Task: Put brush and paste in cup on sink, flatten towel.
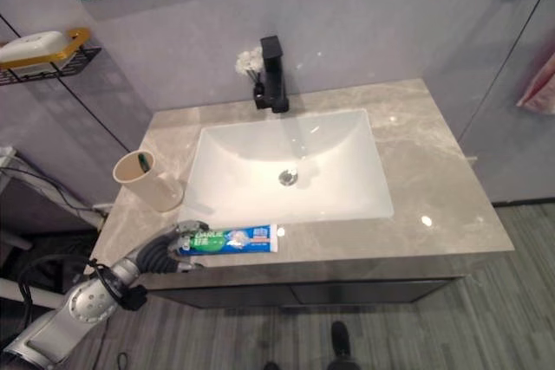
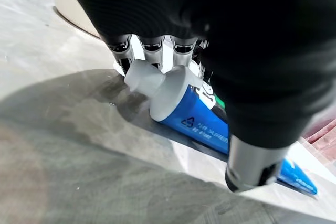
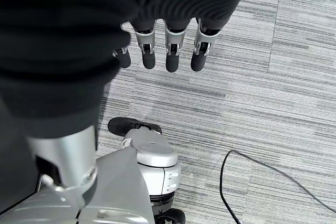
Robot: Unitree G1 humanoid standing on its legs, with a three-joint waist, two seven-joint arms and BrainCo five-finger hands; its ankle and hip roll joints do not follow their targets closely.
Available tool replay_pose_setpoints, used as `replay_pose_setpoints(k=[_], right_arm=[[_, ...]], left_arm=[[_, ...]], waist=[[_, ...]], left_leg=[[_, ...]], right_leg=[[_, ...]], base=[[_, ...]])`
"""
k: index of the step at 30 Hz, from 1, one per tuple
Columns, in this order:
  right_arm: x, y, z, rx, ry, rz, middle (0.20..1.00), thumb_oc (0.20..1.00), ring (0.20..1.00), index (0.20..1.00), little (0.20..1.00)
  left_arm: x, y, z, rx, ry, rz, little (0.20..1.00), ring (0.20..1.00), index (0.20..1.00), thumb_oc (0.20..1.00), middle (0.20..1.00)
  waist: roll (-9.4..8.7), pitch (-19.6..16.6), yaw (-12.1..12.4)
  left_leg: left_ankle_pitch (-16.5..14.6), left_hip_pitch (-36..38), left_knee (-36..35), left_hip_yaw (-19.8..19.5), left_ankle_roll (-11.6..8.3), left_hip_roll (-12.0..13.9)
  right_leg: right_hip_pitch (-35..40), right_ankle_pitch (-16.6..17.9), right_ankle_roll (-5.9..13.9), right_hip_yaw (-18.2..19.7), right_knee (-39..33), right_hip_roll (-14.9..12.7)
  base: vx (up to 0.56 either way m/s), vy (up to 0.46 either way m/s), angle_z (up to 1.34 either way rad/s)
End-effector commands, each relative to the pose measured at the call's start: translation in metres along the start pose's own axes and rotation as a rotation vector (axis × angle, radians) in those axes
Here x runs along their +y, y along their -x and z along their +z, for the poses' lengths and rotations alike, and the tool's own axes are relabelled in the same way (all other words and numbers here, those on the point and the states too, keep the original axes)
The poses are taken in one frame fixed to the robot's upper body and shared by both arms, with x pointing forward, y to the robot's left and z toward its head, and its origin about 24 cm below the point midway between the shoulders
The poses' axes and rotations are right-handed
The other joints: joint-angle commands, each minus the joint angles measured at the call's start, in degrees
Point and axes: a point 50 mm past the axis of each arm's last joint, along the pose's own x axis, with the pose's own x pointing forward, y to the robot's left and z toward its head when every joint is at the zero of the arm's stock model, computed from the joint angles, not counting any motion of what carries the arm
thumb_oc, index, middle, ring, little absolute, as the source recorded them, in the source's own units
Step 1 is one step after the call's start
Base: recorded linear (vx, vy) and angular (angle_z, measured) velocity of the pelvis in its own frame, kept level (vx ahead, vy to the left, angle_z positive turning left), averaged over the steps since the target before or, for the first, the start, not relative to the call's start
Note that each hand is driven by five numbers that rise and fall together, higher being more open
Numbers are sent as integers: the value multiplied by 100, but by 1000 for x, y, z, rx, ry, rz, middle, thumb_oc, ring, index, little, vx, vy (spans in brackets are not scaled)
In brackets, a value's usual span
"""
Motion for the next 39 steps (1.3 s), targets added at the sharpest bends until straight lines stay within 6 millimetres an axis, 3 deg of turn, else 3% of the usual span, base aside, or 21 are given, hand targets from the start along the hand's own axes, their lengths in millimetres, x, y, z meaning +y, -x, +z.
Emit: replay_pose_setpoints(k=[1,9,20,22,25,28,39], right_arm=[[-3,-2,20,-40,-5,-16,1000,1000,1000,1000,1000],[-3,-2,26,-72,16,-15,1000,1000,1000,1000,1000],[-6,-1,17,-38,17,-30,1000,1000,1000,1000,1000],[-6,-1,21,-54,18,-29,1000,1000,1000,1000,1000],[-6,-1,30,-100,21,-28,1000,1000,1000,1000,1000],[-8,-1,28,-99,17,-37,1000,1000,1000,1000,1000],[-22,1,7,-44,-73,-82,1000,1000,1000,1000,1000]], left_arm=[[-10,-2,5,-28,-22,-54,777,777,777,777,777],[1,-1,9,-59,-204,-106,768,768,768,768,768],[-2,2,1,-26,-223,-126,683,683,683,683,683],[-3,2,0,-24,-227,-124,639,639,639,639,639],[-3,3,-2,-17,-254,-137,507,507,507,507,507],[-5,3,-1,-19,-261,-148,200,200,200,200,200],[-5,3,6,-58,-287,-177,200,200,200,200,200]], waist=[[-191,85,-225],[-195,114,-249],[-257,162,-220],[-270,180,-220],[-303,206,-234],[-319,219,-239],[-382,203,-294]], left_leg=[[-29,-142,53,-59,-120,107],[-28,-162,53,-29,-128,109],[27,-140,53,-15,-127,117],[31,-145,53,-13,-127,120],[-14,-151,53,6,-128,138],[-8,-180,53,12,-128,140],[-55,-89,53,47,-122,161]], right_leg=[[356,-253,341,279,62,-363],[315,-234,341,307,62,-357],[340,-195,327,296,62,-361],[336,-195,327,297,62,-356],[317,-232,336,319,62,-335],[288,-228,336,328,62,-332],[358,-250,332,337,62,-320]], base=[[0,0,0],[-2,0,-1],[4,-1,-4],[-19,-6,0],[-16,-5,0],[0,0,0],[4,1,0]])
